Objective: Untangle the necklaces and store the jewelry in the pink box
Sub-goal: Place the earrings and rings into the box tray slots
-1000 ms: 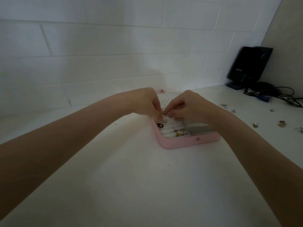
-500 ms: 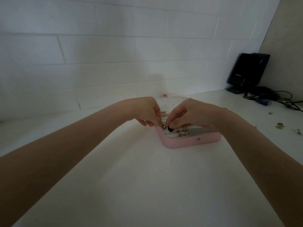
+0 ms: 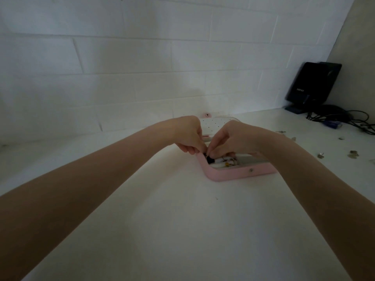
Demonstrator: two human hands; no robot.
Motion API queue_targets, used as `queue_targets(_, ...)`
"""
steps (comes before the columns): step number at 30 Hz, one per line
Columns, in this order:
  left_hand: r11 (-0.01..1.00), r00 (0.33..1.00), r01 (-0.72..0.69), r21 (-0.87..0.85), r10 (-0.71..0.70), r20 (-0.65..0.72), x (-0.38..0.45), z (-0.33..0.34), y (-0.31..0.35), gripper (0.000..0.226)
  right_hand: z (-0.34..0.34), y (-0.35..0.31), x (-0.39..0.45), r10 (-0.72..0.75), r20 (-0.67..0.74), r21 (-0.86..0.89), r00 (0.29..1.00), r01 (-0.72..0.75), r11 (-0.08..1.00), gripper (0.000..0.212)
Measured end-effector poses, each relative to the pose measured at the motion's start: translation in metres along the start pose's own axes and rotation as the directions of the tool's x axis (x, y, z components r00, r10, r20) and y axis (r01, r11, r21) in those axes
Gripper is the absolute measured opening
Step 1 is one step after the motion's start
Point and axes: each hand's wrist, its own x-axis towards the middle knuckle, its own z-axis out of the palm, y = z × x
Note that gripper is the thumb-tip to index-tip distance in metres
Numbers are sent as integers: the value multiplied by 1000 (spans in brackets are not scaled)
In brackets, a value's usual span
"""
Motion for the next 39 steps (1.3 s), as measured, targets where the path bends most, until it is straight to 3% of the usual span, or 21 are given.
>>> queue_targets(13, 1000, 999, 1, 21, -1, 32, 2, -2, 0, 20, 5, -4, 7, -47, -79, -190, 996, 32, 981, 19)
queue_targets(16, 1000, 1000, -14, 18, 14, 15, 0, -9, 3, 21, -1, -1, 3, -34, -100, -68, 994, 27, 997, 4)
queue_targets(19, 998, 997, -67, -9, 67, -35, 5, -16, 14, 20, -15, 6, -1, -19, -191, 79, 981, 35, 996, 8)
queue_targets(23, 985, 985, -167, -32, 165, -58, 25, -8, 40, 19, -36, 24, -2, 35, -344, 94, 938, -3, 996, 6)
queue_targets(25, 973, 973, -229, -34, 227, -41, 36, -1, 54, 13, -48, 41, -2, 58, -448, -5, 892, -68, 998, 8)
queue_targets(29, 937, 938, -346, 43, 347, -14, 55, 9, 79, 11, -68, 89, -4, 105, -615, -225, 782, -301, 926, 32)
queue_targets(34, 914, 915, -401, 62, 398, 67, 81, 23, 96, 6, -80, 142, 8, 199, -551, -308, 810, -419, 854, 42)
queue_targets(39, 900, 904, -426, 97, 417, 97, 100, 37, 97, 15, -83, 154, 27, 125, -565, -409, 816, -408, 816, 25)
